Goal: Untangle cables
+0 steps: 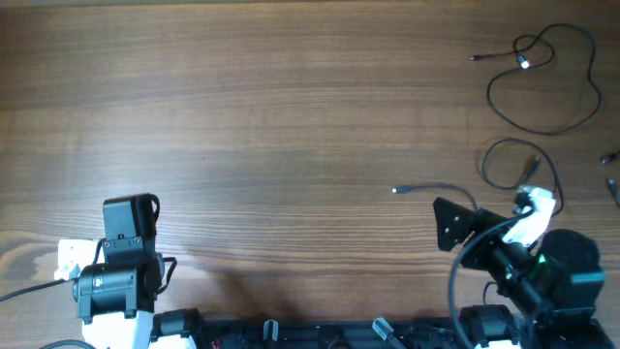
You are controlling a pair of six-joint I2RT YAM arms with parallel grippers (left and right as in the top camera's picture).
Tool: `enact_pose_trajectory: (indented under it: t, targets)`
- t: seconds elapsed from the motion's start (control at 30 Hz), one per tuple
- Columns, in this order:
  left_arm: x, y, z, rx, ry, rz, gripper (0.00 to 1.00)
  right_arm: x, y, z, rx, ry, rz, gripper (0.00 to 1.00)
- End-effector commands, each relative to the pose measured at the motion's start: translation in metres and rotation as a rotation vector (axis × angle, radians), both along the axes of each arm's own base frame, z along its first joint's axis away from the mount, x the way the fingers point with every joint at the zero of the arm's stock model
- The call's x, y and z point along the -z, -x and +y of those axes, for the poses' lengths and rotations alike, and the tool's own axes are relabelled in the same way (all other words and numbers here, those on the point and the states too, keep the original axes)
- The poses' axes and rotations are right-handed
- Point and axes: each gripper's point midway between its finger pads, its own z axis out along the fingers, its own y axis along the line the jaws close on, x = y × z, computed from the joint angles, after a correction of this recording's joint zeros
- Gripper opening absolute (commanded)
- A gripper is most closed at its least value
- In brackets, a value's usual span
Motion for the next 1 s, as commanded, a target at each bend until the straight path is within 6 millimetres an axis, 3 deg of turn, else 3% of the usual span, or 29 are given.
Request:
enact_pose_trajectory:
  t: [0.0, 0.2, 0.37, 0.7, 0.97]
  targets:
    - [-0.001, 0.001, 0.002, -0.011, -0.004, -0.001, 1.00, 0.013, 0.003, -0.002, -0.079, 0.151, -0.124, 1.00]
    - [-0.001, 0.001, 0.002, -0.011, -0.004, -0.001, 1.00, 0.000, -0.011, -0.001, -0.095, 0.250, -0.477, 1.00]
    - [-0.001, 0.001, 0.002, -0.011, -0.004, -0.001, 1.00, 0.003, -0.028, -0.001, -0.091, 0.307, -0.604, 1.00]
    - [-0.001, 0.001, 0.002, -0.012, -0.004, -0.002, 1.00, 0.050, -0.051, -0.014, -0.012, 0.338, -0.581, 1.00]
    - [-0.001, 0.001, 0.002, -0.011, -0.004, -0.001, 1.00, 0.049, -0.056, -0.015, -0.016, 0.415, -0.668, 1.00]
